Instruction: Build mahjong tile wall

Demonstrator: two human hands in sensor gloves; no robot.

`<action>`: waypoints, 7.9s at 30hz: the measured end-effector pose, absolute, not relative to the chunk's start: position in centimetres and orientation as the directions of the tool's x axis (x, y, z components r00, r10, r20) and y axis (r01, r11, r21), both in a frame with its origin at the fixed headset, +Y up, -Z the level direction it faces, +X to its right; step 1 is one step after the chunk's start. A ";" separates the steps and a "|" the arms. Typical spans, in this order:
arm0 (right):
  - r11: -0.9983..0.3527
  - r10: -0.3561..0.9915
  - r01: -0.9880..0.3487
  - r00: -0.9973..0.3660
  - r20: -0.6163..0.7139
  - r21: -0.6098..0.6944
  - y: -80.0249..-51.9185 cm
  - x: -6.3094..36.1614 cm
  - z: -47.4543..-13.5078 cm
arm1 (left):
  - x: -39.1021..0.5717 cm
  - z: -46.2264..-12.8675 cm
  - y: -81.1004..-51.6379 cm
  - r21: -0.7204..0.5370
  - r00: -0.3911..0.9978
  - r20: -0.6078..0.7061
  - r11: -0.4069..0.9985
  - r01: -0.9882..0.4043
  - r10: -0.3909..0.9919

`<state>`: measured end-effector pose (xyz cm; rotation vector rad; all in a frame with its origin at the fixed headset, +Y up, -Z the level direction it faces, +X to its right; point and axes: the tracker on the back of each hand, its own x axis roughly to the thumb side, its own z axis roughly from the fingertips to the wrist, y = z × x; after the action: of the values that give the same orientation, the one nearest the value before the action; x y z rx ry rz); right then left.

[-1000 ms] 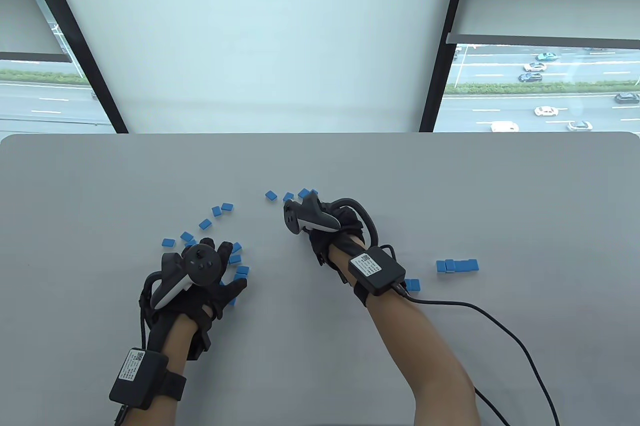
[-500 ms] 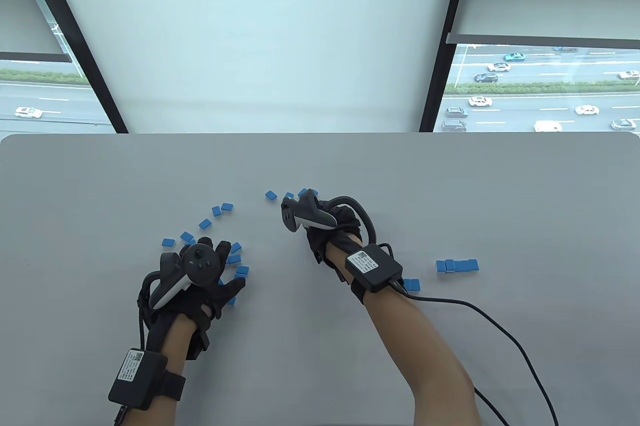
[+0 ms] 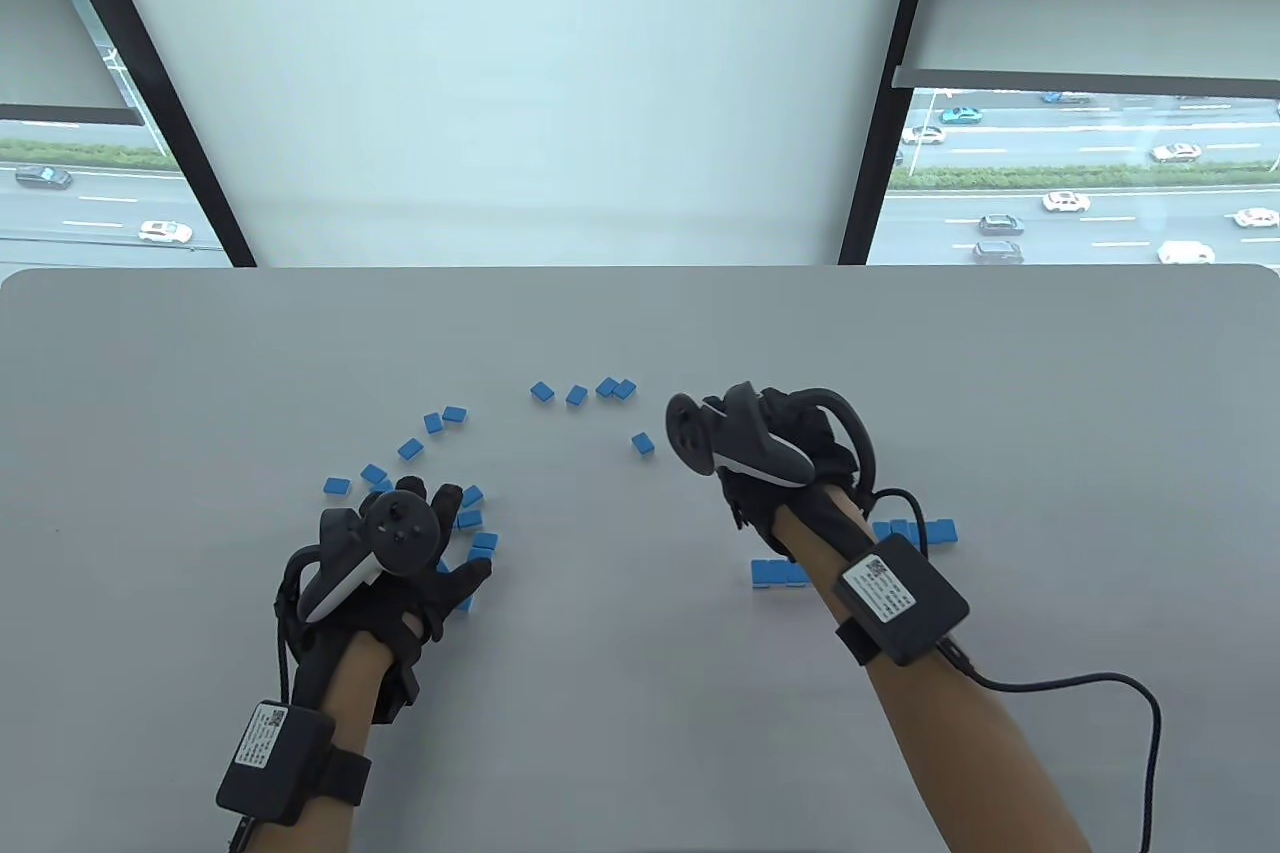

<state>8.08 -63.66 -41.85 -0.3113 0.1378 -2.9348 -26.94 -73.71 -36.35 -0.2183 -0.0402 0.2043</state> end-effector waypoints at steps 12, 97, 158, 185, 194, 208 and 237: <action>-0.967 0.044 -0.031 -0.998 -0.047 -0.254 -65.3 21.7 -38.2 | -27.1 -36.5 -74.0 -0.235 0.980 -0.001 0.952 -0.195 0.200; -0.911 -0.261 0.318 -0.938 0.230 0.263 -71.0 -0.8 -51.9 | -27.2 -36.2 -73.6 -0.225 0.975 0.004 0.950 -0.215 0.221; -0.995 -0.010 -0.006 -0.988 -0.154 0.104 -74.7 27.6 -39.0 | -27.3 -36.1 -74.2 -0.261 0.977 -0.020 0.942 -0.211 0.213; -0.998 0.021 -0.019 -0.999 -0.025 -0.061 -65.4 18.7 -41.7 | -27.0 -36.2 -73.7 -0.232 0.977 0.007 0.951 -0.204 0.212; -0.999 0.043 -0.043 -0.999 -0.015 0.003 -63.3 9.0 -48.5 | -27.1 -36.2 -73.7 -0.225 0.975 0.007 0.950 -0.217 0.224; -0.969 -0.037 0.021 -0.998 -0.059 0.247 -72.1 -1.3 -56.6 | -27.3 -36.1 -73.8 -0.228 0.976 -0.008 0.950 -0.213 0.216; -0.985 -0.173 0.172 -0.981 0.092 -0.018 -62.6 4.9 -49.4 | -27.1 -36.2 -73.7 -0.236 0.978 0.000 0.950 -0.204 0.210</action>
<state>4.93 -62.58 -49.38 -0.1387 0.0152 -2.9647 -27.13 -73.66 -36.16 -0.2372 -0.0255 0.2107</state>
